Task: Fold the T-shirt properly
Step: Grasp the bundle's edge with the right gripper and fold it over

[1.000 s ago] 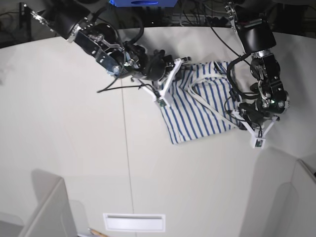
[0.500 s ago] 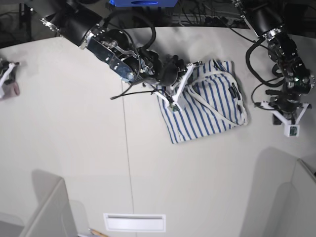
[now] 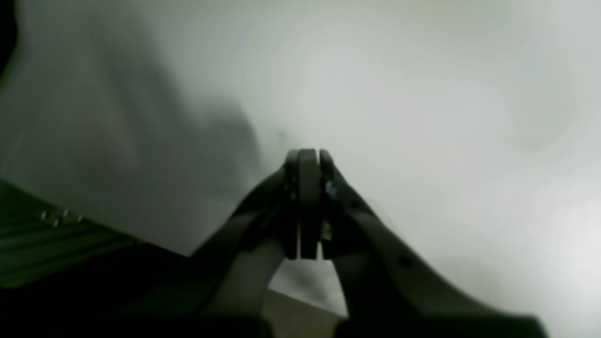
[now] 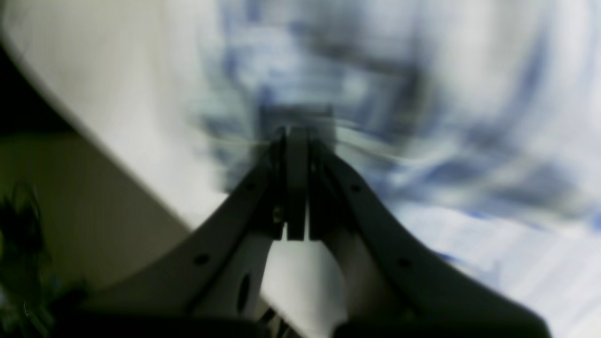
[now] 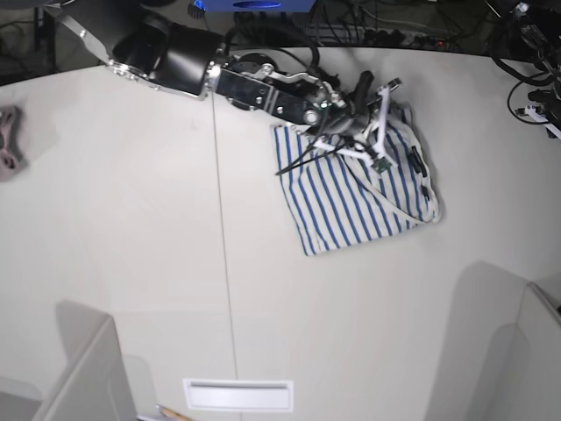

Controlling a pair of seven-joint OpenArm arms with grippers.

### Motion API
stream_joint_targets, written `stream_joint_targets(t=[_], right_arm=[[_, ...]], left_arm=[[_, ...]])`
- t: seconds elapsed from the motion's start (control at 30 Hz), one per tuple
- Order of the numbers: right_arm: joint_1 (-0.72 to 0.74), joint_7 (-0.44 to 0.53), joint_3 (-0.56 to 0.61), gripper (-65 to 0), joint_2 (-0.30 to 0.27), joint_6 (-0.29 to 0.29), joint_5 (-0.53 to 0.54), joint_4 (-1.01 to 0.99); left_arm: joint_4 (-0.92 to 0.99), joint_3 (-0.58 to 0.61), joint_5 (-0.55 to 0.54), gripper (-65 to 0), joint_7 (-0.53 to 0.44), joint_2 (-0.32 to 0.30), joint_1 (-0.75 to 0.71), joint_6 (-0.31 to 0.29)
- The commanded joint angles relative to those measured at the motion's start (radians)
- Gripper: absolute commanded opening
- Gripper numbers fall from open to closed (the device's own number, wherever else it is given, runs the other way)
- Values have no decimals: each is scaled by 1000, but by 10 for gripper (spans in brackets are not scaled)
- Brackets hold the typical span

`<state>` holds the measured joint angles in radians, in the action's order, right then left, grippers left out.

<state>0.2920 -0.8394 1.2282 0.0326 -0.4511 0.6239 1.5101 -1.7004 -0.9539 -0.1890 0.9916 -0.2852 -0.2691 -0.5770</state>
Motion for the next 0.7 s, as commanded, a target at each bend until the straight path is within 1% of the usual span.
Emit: stream_joint_targets(t=[0.0, 0.03, 0.07, 0.1, 0.13, 0.17, 0.2, 0.33, 0.37, 0.43, 0.47, 0.53, 0.67], right_arm=[[26, 13, 14, -650, 42, 21, 1, -18], [32, 15, 25, -650, 74, 53, 1, -56], [34, 16, 34, -650, 102, 99, 0, -99], [34, 32, 42, -650, 115, 139, -2, -128], [36, 56, 52, -650, 119, 163, -2, -131], [36, 78, 57, -650, 119, 179, -3, -121], [36, 90, 52, -650, 117, 180, -3, -108], [36, 90, 19, -650, 106, 177, -3, -46], [39, 88, 17, -650, 88, 177, -3, -12], [54, 75, -9, -650, 33, 177, -5, 70], [54, 65, -35, -650, 5, 176, -5, 111], [45, 39, -113, -650, -50, 176, -5, 182], [-24, 21, -304, -650, -182, 176, -5, 318]], left_arm=[[-13, -6, -10, -650, -15, -19, 3, -1], [-13, -6, -10, -650, -15, -18, 3, -1], [-16, -4, -10, -650, -15, -18, 3, -2], [-22, -4, -10, -650, -13, -18, 3, -2], [-31, -3, -10, -650, -12, -13, 6, -2], [-39, -3, -10, -650, -12, -12, 6, -2], [-40, -3, -10, -650, -12, -4, 8, -2], [-33, -1, -11, -650, -12, -1, 8, -11], [-37, -1, -11, -650, -12, 1, 8, -34], [-42, -1, -53, -650, -7, 11, 6, -108], [-42, -1, -86, -650, -6, 20, 1, -121], [-42, -1, -159, -650, -6, 31, -34, -121], [-42, 54, -340, -650, -6, 60, -78, -121]])
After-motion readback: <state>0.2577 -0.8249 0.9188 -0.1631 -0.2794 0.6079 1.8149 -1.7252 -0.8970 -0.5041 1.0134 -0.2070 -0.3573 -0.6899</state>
